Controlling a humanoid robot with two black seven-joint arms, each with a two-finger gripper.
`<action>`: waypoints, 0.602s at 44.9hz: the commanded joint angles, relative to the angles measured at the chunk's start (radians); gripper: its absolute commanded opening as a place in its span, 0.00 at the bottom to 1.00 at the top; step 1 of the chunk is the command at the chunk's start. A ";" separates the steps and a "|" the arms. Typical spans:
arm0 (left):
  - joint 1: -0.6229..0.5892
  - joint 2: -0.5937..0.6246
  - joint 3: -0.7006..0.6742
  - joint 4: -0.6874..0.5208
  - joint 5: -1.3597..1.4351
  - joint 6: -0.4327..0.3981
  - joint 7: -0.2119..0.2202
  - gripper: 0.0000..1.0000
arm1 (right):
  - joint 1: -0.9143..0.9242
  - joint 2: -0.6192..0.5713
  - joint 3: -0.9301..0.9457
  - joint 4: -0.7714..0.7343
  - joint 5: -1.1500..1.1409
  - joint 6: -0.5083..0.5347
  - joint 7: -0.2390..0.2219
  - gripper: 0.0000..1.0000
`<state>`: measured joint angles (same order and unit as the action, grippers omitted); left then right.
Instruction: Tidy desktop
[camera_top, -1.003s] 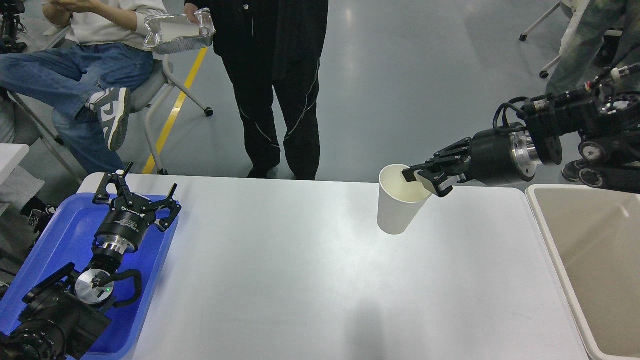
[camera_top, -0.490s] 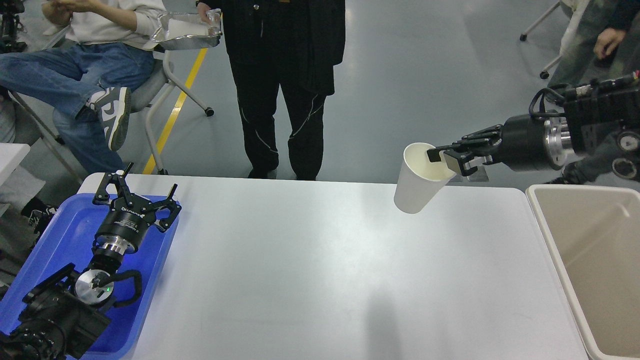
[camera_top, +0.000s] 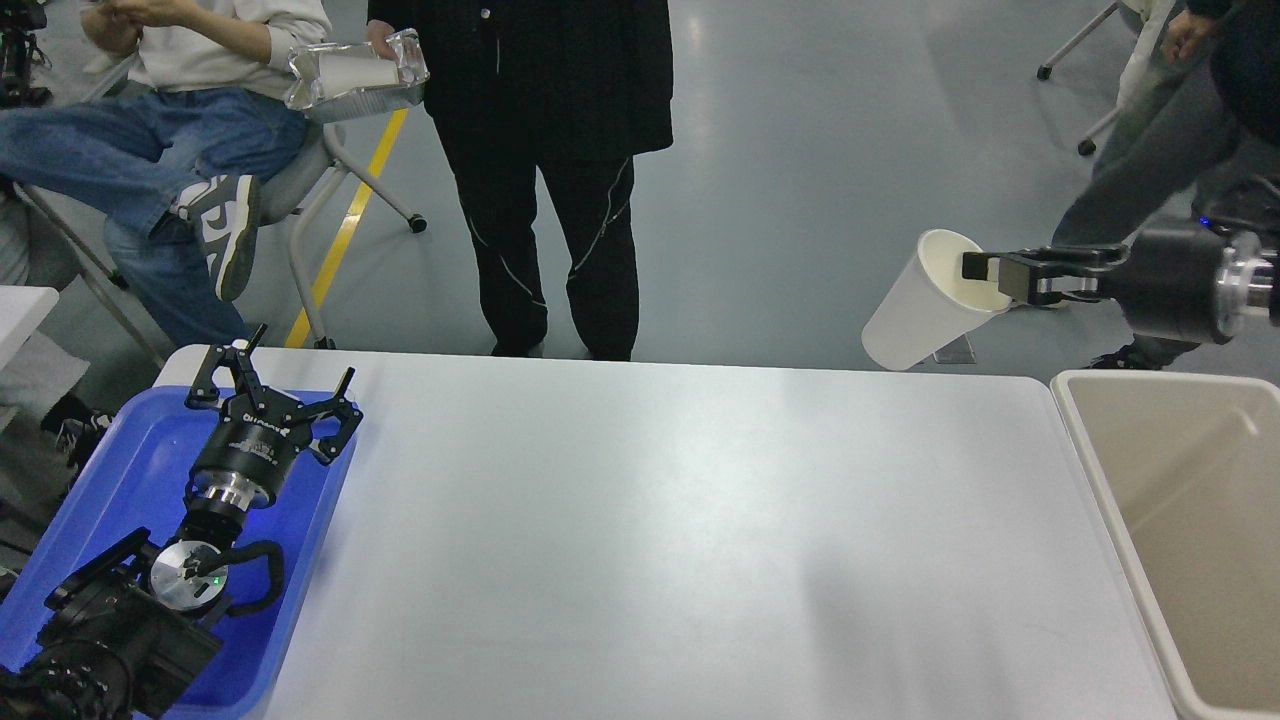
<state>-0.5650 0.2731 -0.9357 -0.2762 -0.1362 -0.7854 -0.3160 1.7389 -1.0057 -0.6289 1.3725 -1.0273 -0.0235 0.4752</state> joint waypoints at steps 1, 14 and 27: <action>0.000 0.000 0.000 0.000 0.000 0.000 0.000 1.00 | -0.134 -0.100 0.116 -0.055 0.092 0.002 0.000 0.00; 0.000 0.000 0.000 0.000 0.000 0.000 0.000 1.00 | -0.216 -0.186 0.143 -0.075 0.242 -0.010 0.002 0.00; 0.000 0.000 0.000 0.000 0.000 0.000 0.000 1.00 | -0.305 -0.217 0.158 -0.141 0.515 -0.015 0.000 0.00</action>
<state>-0.5646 0.2730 -0.9357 -0.2761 -0.1364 -0.7854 -0.3160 1.5120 -1.1849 -0.4903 1.2818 -0.7140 -0.0339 0.4766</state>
